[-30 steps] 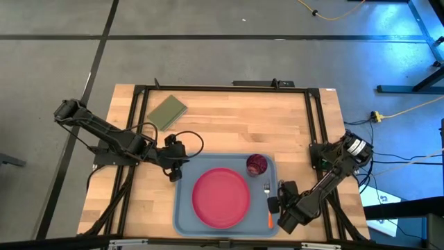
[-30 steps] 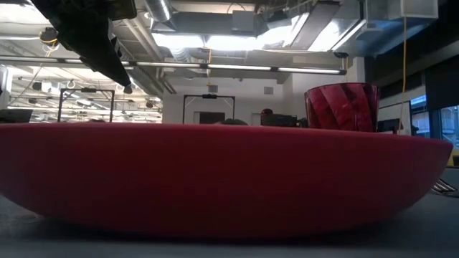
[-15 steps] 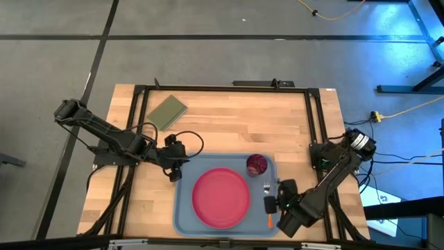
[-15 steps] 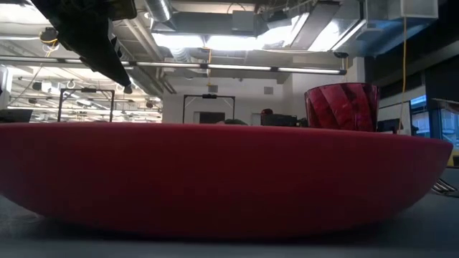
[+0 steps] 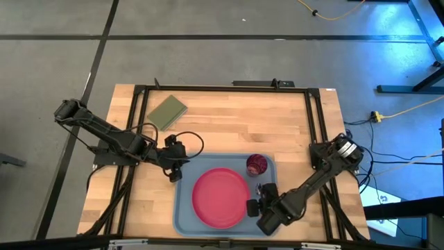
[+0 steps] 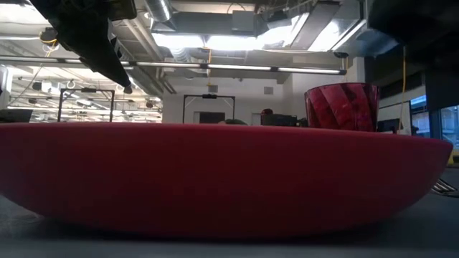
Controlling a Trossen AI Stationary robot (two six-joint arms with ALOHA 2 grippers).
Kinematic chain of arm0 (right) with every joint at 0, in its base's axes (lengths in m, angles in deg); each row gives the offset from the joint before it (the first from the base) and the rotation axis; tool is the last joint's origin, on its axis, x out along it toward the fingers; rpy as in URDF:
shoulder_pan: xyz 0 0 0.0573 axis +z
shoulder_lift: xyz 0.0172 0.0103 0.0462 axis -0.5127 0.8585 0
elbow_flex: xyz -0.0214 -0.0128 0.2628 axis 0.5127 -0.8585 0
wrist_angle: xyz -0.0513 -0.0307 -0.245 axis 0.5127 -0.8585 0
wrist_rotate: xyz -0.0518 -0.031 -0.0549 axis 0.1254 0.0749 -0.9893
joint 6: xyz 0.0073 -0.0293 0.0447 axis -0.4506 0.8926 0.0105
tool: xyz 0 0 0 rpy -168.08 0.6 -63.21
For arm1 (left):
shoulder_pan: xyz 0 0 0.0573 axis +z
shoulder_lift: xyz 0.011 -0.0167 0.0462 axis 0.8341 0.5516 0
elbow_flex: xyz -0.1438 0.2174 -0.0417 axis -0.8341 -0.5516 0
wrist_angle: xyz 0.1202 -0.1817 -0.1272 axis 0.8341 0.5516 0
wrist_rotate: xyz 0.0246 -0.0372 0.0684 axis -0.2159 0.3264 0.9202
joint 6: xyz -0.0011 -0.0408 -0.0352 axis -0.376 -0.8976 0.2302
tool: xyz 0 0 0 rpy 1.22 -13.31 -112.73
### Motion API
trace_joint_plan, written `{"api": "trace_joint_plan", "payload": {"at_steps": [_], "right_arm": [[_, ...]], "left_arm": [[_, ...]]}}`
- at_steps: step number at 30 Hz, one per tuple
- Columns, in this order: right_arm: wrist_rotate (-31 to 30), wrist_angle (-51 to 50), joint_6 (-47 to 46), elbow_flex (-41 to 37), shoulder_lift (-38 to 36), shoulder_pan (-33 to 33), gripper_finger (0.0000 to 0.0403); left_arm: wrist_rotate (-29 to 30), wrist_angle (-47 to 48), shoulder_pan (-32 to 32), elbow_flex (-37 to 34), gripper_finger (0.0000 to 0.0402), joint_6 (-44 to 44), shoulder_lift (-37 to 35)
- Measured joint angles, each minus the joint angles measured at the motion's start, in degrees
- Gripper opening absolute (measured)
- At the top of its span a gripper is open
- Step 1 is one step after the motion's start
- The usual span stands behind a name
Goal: Pick and place plate/cup/fork/spoon on tray
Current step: Put the orange spoon on the blue tray to the left of the orange fork
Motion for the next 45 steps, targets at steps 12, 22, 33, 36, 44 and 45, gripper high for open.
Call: {"api": "trace_joint_plan", "payload": {"at_steps": [12,22,33,36,44,45], "right_arm": [[0.26,-0.42,0.57,0.00,0.78,-0.08,0.0028],[-0.13,-0.18,0.55,0.00,0.77,-0.07,0.0031],[-1.58,-0.16,0.51,0.00,1.56,-0.06,0.0031],[-1.64,-0.19,1.77,0.00,1.56,-0.06,0.0032],[-1.71,-0.82,1.97,0.00,1.56,-0.04,0.0032],[-1.71,-0.87,1.97,0.00,1.56,-0.04,0.0032]], "left_arm": [[-0.02,0.00,0.00,0.00,0.0054,-0.21,-0.02],[-0.61,-0.11,0.02,0.00,0.0054,-0.51,-0.02],[-0.63,-0.13,0.02,0.00,0.0054,0.32,-0.02],[-0.63,-0.13,0.02,0.00,0.0054,0.32,-0.02],[-0.63,-0.13,0.02,0.00,0.0054,0.34,-0.02],[-0.61,-0.12,0.02,0.00,0.0054,0.34,-0.02]]}}
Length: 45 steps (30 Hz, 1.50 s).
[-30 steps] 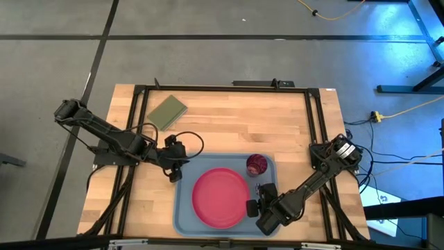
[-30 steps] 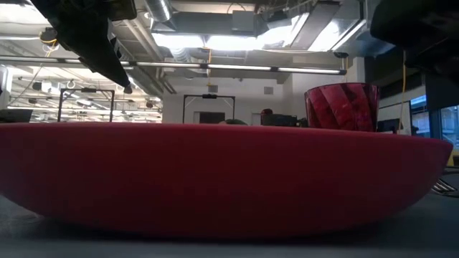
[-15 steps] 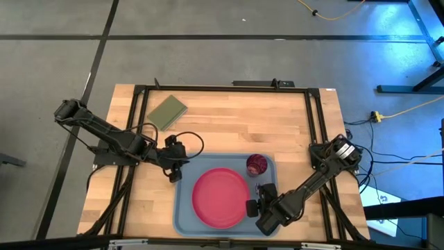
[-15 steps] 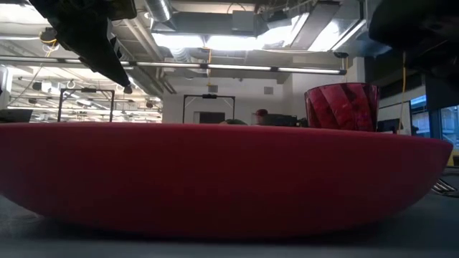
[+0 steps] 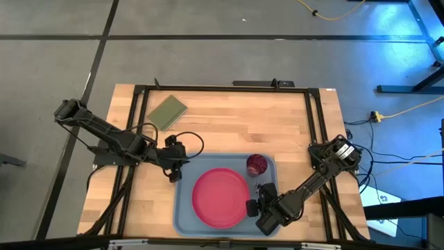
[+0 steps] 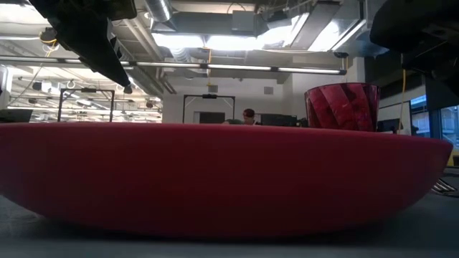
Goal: Pick and place plate/cup/fork/spoon on tray
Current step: Put the orange spoon on the blue tray to the left of the orange fork
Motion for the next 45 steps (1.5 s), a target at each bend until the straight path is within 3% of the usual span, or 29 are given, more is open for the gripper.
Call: {"api": "trace_joint_plan", "payload": {"at_steps": [37,45], "right_arm": [[-0.96,0.84,-3.38,0.00,0.00,0.00,0.0032],[-0.94,0.88,-4.54,0.00,0.00,0.07,0.0070]], "left_arm": [[0.09,-0.01,0.00,0.00,0.0054,0.07,-0.01],[0.11,-0.01,0.00,0.00,0.0054,0.07,-0.02]]}}
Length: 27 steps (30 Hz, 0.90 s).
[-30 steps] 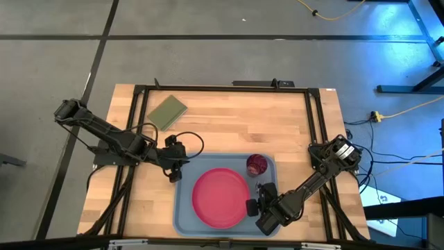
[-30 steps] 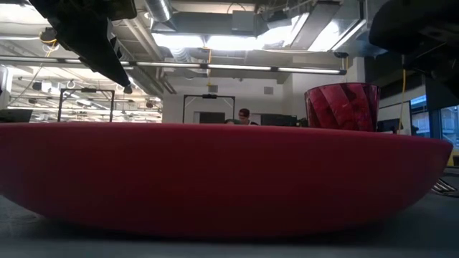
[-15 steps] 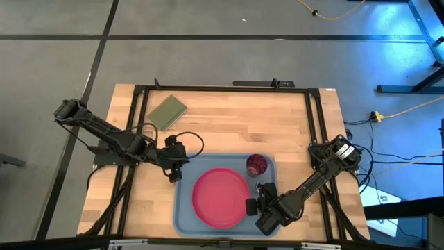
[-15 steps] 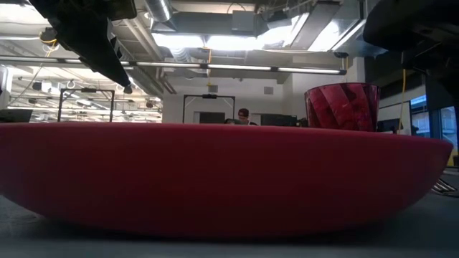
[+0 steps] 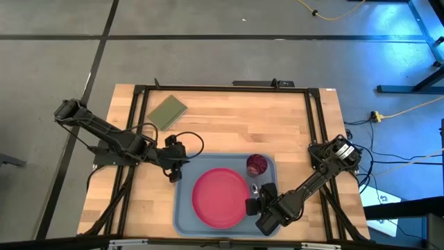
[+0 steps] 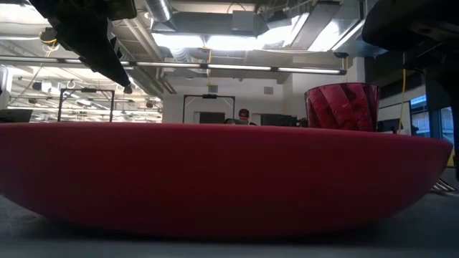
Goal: Pick and place plate/cup/fork/spoon on tray
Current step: Put the orange spoon on the blue tray to the left of the orange fork
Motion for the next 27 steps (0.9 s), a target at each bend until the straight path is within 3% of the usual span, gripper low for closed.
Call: {"api": "trace_joint_plan", "payload": {"at_steps": [10,16,27], "right_arm": [[-0.06,-0.82,1.37,0.29,0.00,0.03,0.0080],[-5.34,-1.59,4.89,1.68,0.02,0.09,0.0080],[-7.41,-2.63,10.61,-0.07,0.02,-3.37,0.0080]], "left_arm": [[0.00,0.00,0.00,0.00,0.0054,-0.01,0.00],[0.02,0.00,0.00,0.00,0.0054,0.00,0.00],[0.02,0.01,0.00,0.00,0.0054,-0.02,0.00]]}}
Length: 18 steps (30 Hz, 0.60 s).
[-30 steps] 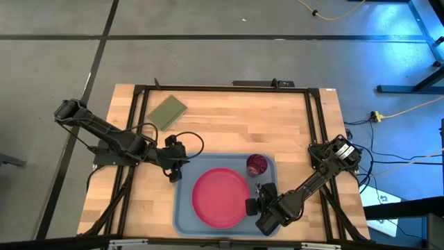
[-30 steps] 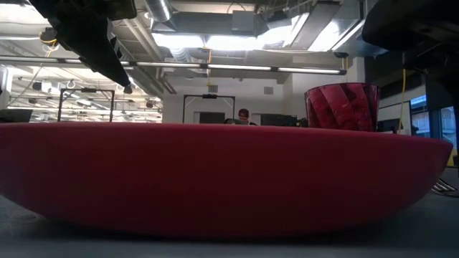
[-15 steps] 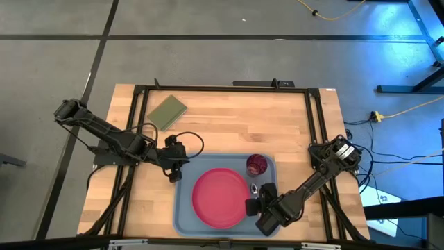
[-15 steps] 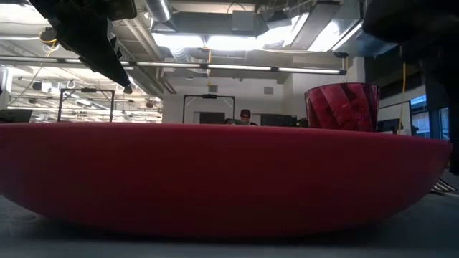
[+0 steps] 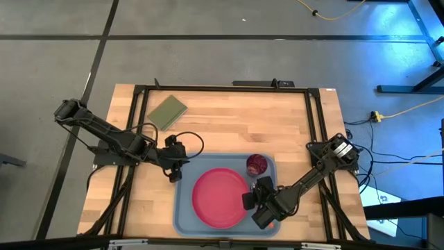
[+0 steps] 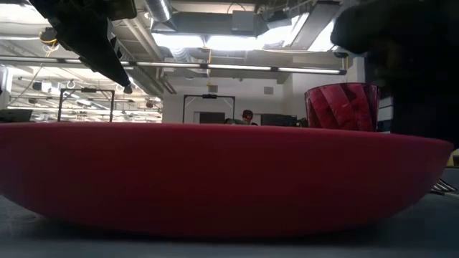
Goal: Pick and place plate/cup/fork/spoon on tray
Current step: Put the orange spoon on the blue tray to the left of the orange fork
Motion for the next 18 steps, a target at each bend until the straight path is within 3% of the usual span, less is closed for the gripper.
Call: {"api": "trace_joint_plan", "payload": {"at_steps": [18], "right_arm": [[1.49,0.19,4.26,-0.84,0.00,-2.75,0.0046]], "left_arm": [[0.00,-0.01,0.00,0.00,0.0054,0.00,0.00]]}}
